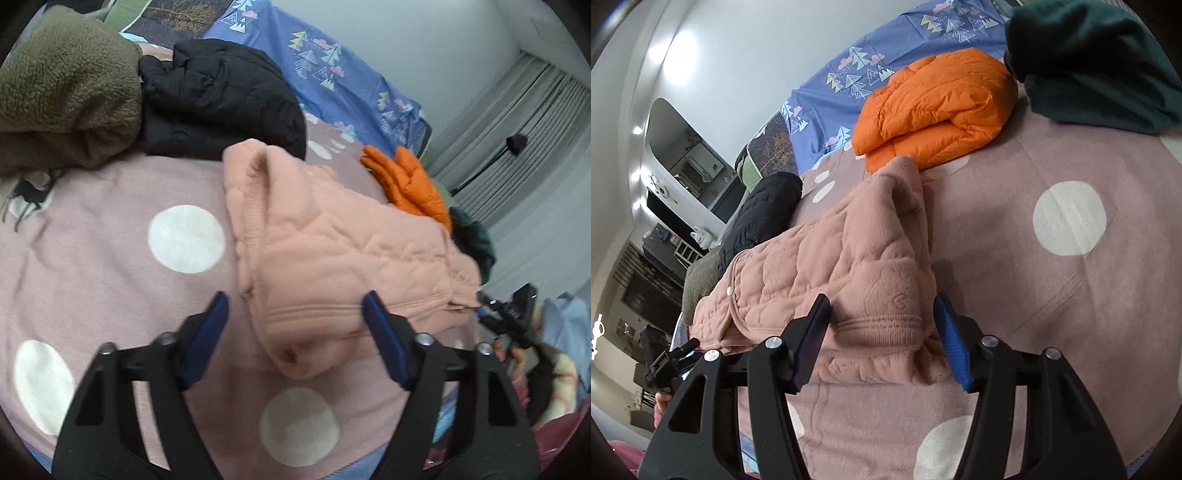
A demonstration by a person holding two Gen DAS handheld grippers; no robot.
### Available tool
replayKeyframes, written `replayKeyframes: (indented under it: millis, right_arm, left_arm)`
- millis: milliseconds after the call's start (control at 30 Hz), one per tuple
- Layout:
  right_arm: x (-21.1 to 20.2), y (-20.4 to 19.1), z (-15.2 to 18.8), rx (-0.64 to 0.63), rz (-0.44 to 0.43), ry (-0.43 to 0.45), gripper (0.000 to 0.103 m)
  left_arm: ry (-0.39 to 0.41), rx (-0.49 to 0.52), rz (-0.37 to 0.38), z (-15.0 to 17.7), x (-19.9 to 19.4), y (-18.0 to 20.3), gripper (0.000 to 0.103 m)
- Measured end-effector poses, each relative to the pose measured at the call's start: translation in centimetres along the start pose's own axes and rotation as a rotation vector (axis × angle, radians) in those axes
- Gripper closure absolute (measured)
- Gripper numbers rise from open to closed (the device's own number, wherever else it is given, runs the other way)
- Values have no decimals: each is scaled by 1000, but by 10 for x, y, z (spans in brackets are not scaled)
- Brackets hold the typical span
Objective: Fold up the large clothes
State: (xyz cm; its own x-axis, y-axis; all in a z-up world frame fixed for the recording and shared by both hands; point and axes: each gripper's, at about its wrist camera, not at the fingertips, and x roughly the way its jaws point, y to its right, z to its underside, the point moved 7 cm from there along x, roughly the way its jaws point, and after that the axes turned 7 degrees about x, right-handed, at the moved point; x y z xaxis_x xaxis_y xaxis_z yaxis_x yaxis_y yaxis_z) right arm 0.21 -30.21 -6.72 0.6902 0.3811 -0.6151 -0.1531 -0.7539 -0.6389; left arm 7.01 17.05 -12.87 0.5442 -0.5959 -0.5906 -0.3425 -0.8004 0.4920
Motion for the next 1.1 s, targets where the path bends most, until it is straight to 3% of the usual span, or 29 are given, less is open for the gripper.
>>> replayKeyframes:
  millis: [67, 100, 133, 167, 200, 300, 467, 600, 800, 933, 1100]
  right_arm:
    - [-1, -10, -1, -34, -7, 10, 58]
    - [-2, -15, -4, -58, 12, 27, 78]
    - [-3, -18, -6, -65, 19, 37, 88]
    - [-7, -24, -9, -65, 9, 48, 89]
    - [-10, -27, -10, -66, 5, 56, 90]
    - [-38, -48, -14, -82, -43, 114, 91]
    - [-97, -83, -3, -146, -121, 188, 92]
    - [-136, -90, 16, -138, -144, 222, 92]
    - [-180, -89, 43, -93, -206, 269, 92]
    - [-182, -95, 33, -110, -226, 278, 92]
    - [-138, -99, -23, -97, -225, 256, 91]
  left_arm:
    - [10, 6, 11, -4, 0, 6, 57]
    - [15, 12, -1, -7, 0, 7, 68]
    - [19, 16, -4, -9, -1, 8, 76]
    - [23, 20, -6, -11, -3, 10, 87]
    - [30, 26, -11, -15, -6, 13, 91]
    - [60, 57, -13, -19, -21, 22, 92]
    - [140, 117, 56, -29, -64, 58, 93]
    - [173, 164, 106, -19, -103, 90, 93]
    - [213, 133, 178, 10, -143, 111, 93]
    - [229, 135, 149, 12, -156, 114, 93]
    - [229, 138, 123, -24, -142, 107, 91]
